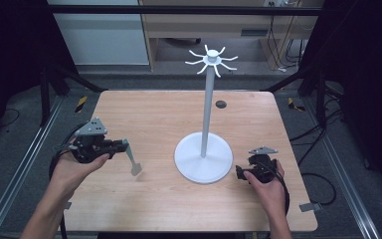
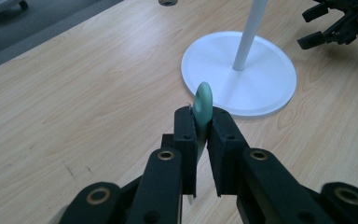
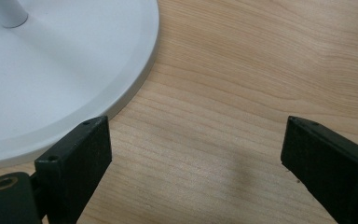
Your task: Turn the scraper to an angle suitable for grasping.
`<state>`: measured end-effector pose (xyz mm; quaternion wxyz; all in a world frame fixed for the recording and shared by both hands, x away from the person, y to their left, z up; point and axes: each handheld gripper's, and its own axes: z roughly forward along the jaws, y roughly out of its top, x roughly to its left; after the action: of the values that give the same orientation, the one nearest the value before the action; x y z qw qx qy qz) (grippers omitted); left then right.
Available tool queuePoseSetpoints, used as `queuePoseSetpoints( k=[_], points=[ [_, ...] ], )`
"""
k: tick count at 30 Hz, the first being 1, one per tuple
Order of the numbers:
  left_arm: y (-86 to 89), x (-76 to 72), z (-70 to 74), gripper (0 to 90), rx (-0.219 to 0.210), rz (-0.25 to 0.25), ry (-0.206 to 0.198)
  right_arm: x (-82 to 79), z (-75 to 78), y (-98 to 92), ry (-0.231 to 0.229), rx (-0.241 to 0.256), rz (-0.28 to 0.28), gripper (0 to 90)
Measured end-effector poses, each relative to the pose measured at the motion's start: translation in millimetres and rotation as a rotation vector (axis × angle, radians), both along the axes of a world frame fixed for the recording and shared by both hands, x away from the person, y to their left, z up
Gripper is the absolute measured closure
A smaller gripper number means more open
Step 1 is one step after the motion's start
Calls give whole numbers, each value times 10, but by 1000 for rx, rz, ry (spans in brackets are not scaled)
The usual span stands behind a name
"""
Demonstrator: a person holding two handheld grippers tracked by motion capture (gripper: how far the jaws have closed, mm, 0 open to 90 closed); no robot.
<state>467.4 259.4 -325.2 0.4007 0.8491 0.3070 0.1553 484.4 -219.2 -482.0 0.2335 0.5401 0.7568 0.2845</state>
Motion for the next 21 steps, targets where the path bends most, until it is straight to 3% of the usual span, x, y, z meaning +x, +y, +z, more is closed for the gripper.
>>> queuePoseSetpoints(
  k=[11, 21],
  points=[
    [-28, -12, 165, 828, -18, 2, -34, 1, 3, -6, -4, -1, 0, 89],
    [-147, -32, 441, 828, -18, -16, -78, -1, 5, -8, -6, 1, 0, 89]
  ],
)
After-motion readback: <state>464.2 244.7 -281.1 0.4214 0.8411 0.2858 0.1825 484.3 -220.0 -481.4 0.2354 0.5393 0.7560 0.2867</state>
